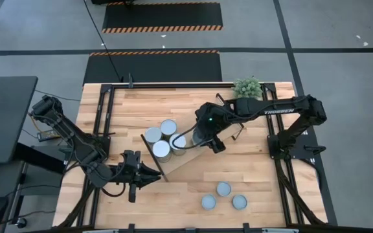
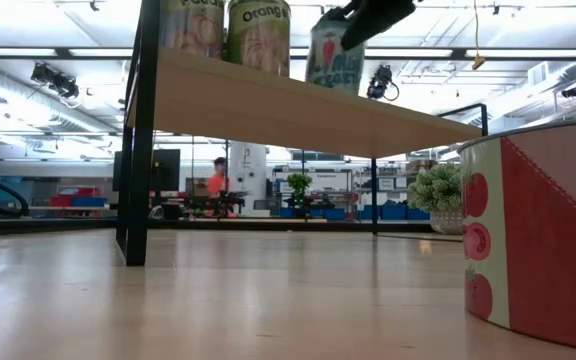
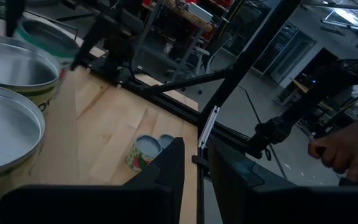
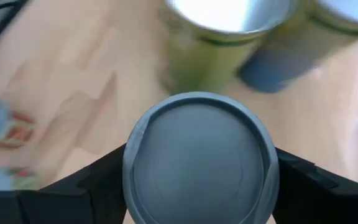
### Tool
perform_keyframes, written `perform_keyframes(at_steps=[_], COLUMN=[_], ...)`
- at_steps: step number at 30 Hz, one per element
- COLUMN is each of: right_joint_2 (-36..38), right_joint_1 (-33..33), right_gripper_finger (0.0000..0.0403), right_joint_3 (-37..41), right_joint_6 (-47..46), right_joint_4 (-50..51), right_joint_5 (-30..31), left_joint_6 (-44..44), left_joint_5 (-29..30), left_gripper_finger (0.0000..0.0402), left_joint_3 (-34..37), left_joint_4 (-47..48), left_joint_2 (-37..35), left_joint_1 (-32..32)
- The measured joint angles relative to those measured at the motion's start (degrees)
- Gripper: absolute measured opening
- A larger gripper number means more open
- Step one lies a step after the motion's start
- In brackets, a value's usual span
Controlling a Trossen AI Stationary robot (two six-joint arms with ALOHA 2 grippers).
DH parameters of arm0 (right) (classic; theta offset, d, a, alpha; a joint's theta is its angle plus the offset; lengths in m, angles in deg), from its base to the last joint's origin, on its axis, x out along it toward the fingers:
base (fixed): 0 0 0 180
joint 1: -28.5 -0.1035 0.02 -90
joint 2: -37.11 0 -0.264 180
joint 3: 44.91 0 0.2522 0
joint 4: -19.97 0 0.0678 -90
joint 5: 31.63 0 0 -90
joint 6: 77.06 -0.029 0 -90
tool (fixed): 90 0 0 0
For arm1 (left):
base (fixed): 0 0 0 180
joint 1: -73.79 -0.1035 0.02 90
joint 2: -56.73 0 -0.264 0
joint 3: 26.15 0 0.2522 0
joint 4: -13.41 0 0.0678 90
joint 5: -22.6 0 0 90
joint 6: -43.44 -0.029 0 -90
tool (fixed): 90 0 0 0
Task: Pick and place cans onto a shelf
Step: Put the canned mixed vegetables on the shelf
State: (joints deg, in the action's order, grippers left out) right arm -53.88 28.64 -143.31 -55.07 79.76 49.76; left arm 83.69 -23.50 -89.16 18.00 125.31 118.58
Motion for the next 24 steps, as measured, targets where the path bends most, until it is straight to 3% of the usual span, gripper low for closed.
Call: perform_keyframes(at_steps=[11,24], right_joint_2=[-0.87,1.20], right_joint_1=[0.00,-0.59], right_gripper_finger=[0.0395,0.0399], right_joint_3=[0.00,-6.10], right_joint_6=[-0.87,-3.52], right_joint_4=[-1.88,5.23], right_joint_5=[1.22,7.04], left_joint_6=[-0.09,-0.87], left_joint_5=[0.00,0.00], left_gripper_finger=[0.0078,0.0078], left_joint_3=[-0.02,-0.02], left_joint_4=[-0.18,0.12], left_joint_2=[0.00,0.00], left_joint_1=[0.00,0.00])
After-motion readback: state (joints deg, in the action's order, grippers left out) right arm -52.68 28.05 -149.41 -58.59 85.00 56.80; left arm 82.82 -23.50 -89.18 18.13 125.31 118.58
